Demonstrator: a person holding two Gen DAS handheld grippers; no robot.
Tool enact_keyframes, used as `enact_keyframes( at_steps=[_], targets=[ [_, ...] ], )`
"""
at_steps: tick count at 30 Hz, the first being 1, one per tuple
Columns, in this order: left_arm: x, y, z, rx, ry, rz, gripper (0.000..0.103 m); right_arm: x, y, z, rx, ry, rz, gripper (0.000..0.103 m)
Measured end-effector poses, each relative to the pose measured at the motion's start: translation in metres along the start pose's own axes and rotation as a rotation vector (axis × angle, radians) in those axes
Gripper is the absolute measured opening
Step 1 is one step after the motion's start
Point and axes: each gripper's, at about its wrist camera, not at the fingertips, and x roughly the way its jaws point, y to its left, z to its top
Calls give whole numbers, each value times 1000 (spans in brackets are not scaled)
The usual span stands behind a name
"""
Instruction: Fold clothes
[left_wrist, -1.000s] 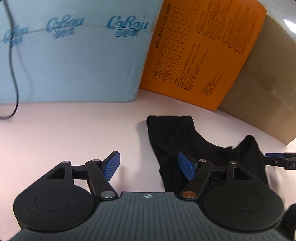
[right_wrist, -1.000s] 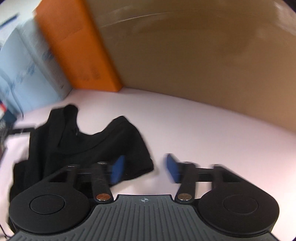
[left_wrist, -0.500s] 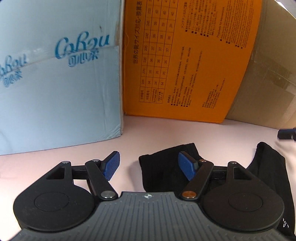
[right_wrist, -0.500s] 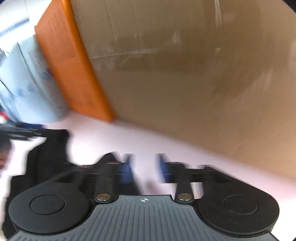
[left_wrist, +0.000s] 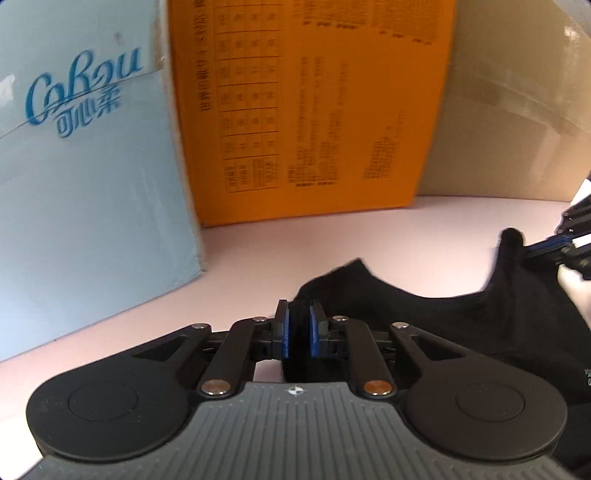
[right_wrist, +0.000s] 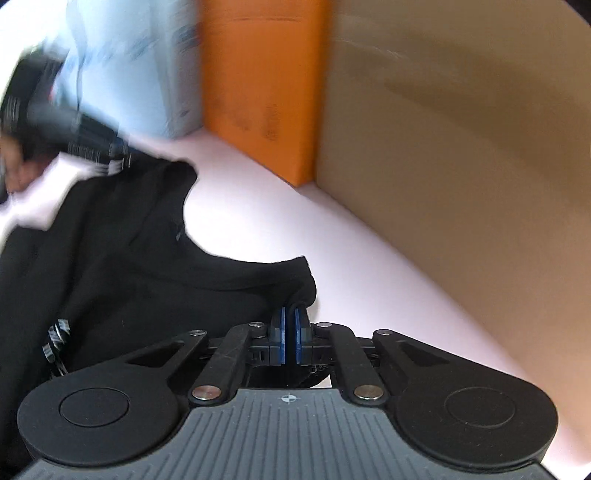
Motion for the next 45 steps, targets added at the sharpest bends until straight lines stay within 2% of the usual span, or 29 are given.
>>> enact_keyframes(
  at_steps=[3, 7, 12, 16, 19, 21, 23, 26, 31, 36, 38, 39, 40, 44, 45],
  targets=[
    [-45, -8, -2, -25, -135, 14, 9, -37, 19, 3, -75, -85, -90, 4],
    [-124, -24, -5, -28, -330, 28, 9, -112, 46, 9, -135, -222, -184, 4],
    [-229, -54, -21, -11, -556, 68, 9, -212, 96, 4, -276, -383, -385, 4],
    [-295, -74, -35, -46, -699, 89, 9, -284, 128, -1, -324, -514, -546, 4],
    [-333, -89, -45, -15, -777, 86, 9, -327, 145, -4, -310, -594, -582, 4],
    [-349, -97, -52, 21, -784, 90, 9, -341, 145, -6, -258, -594, -507, 4],
    [-356, -100, -62, 15, -756, 93, 9, -342, 137, -12, -232, -526, -414, 4],
    [-363, -94, -91, -72, -673, 84, 9, -322, 140, -20, -190, -437, -264, 4],
    [-350, -81, -149, -232, -499, 158, 9, -259, 155, -17, -126, -280, -4, 4],
    [-345, -71, -189, -349, -384, 229, 9, -183, 192, -16, -278, -134, 113, 5],
    [-343, -71, -195, -373, -361, 242, 9, -159, 202, -15, -352, -91, 141, 16],
    [-344, -73, -198, -383, -354, 246, 9, -147, 206, -14, -392, -72, 147, 25],
    [-344, -73, -199, -391, -349, 247, 9, -132, 209, -11, -434, -57, 156, 30],
    [-345, -73, -205, -407, -332, 253, 9, -104, 211, -7, -526, -23, 181, 30],
    [-344, -73, -206, -407, -327, 251, 10, -100, 212, -5, -533, -29, 190, 34]
  ],
)
